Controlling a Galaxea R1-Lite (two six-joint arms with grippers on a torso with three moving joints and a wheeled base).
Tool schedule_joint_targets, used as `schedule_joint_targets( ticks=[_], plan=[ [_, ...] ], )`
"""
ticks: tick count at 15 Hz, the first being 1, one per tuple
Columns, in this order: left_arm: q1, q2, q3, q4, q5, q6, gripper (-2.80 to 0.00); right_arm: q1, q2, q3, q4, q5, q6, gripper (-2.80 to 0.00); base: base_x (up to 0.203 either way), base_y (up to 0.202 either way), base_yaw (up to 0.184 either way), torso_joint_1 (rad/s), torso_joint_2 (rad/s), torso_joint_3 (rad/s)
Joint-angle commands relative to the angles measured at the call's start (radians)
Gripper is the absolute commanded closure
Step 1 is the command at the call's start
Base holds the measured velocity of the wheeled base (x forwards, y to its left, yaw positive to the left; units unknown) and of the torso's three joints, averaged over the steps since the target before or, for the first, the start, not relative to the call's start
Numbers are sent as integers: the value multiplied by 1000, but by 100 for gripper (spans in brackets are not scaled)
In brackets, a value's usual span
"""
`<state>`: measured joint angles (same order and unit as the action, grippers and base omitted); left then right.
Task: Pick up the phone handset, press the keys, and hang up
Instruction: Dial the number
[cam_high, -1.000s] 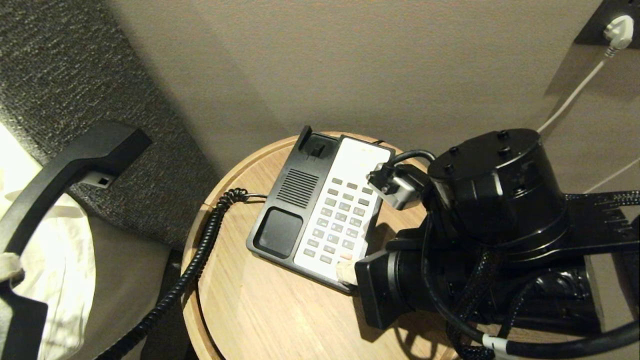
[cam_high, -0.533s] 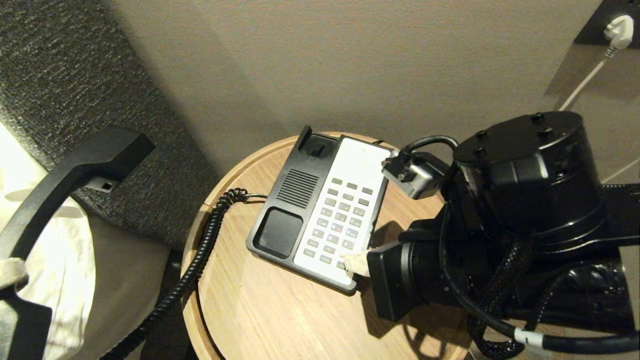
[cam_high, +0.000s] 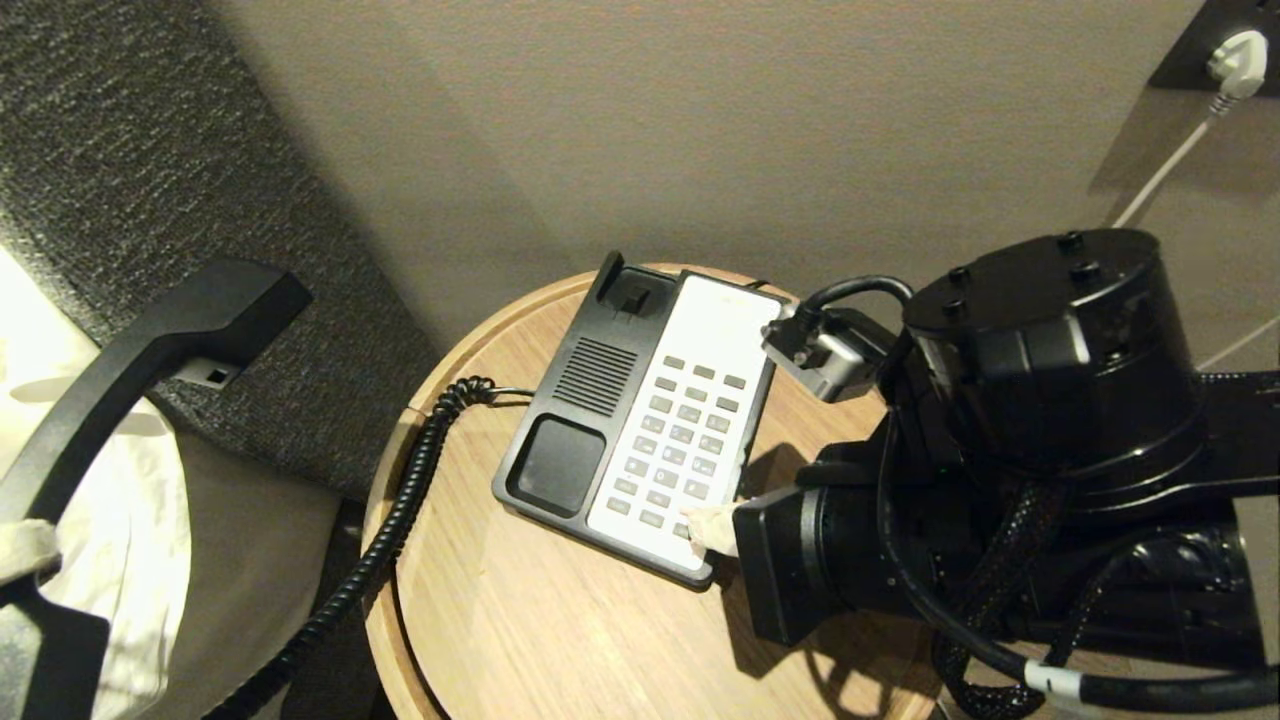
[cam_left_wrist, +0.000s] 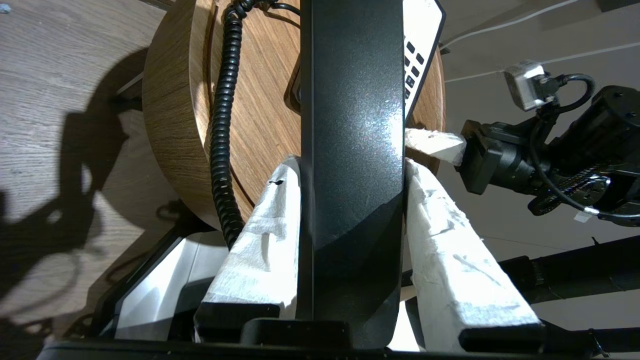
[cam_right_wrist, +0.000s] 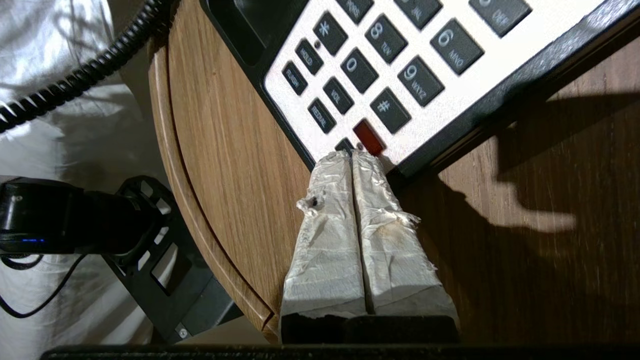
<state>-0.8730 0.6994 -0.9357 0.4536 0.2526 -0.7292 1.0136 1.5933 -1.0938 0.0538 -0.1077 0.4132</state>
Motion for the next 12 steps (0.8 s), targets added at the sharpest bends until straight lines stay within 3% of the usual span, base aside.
schedule_joint_targets(
  ticks=[1,12],
  plan=[
    [0,2,0,2,2,-4,0,0,12,5,0,-1,3,0,0,0,0,0,0,0],
    [0,-6,-2,2,2,-4,0,-1,36,6,-2,-3,3,0,0,0,0,0,0,0]
  ],
)
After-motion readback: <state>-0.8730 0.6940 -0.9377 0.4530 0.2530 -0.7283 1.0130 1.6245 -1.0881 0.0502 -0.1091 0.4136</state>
